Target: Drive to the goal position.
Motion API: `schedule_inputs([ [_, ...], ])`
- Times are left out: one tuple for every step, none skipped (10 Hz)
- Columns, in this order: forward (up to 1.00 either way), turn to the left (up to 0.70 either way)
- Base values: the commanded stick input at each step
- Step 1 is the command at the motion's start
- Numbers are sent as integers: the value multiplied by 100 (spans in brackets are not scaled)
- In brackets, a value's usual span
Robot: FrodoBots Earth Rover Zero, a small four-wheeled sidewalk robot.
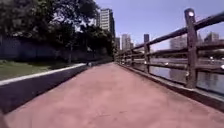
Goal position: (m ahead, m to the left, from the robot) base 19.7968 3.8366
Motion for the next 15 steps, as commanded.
schedule_inputs([
  [100, 1],
  [100, 1],
  [100, 1],
  [100, 1],
  [100, 1],
  [100, 1],
  [100, 1],
  [100, 1],
  [100, 1],
  [100, 1],
  [100, 1],
  [100, 1],
  [100, 1],
  [100, 1],
  [100, 1],
])
